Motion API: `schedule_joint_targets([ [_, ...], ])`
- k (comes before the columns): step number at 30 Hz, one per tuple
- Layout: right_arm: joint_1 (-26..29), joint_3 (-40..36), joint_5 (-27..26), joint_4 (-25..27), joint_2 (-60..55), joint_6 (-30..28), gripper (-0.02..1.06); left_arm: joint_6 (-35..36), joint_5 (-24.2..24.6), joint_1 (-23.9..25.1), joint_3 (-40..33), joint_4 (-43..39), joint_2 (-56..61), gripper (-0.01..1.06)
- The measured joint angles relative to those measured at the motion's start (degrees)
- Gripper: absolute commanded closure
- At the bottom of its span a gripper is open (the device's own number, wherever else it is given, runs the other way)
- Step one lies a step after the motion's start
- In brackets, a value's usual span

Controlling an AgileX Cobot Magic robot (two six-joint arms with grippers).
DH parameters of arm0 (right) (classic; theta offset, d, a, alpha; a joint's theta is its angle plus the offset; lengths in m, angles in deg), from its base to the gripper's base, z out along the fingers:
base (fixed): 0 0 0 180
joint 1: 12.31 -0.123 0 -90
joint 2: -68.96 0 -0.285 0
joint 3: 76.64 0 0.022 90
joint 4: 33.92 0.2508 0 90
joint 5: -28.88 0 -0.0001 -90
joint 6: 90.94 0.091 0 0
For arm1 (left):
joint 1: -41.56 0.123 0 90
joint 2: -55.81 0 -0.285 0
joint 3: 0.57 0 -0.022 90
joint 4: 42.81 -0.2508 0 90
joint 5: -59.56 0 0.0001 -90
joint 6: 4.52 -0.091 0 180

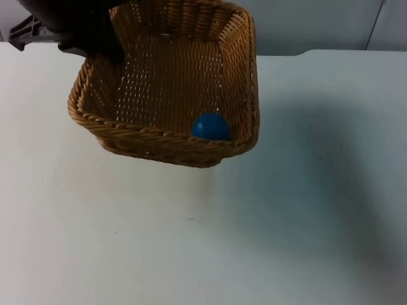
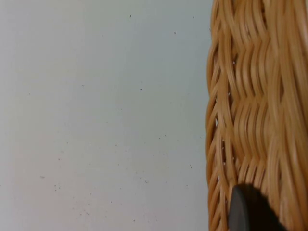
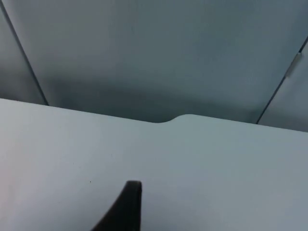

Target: Pick up the basket with the left hand and place the ball into the basket with the right hand.

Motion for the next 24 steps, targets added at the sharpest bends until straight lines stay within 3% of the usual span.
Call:
schedule_joint_targets([
  [15, 0.0, -24.2, -2.07, -1.0, 30.49, 2.78, 0.01, 0.0, 0.05, 0.0, 0.0, -0.45, 0.0, 1.05],
  [24, 0.0, -26.83, 2.41, -3.64, 40.47, 4.55, 0.01, 0.0, 0.05, 0.0, 0.0, -0.45, 0.0, 1.05],
])
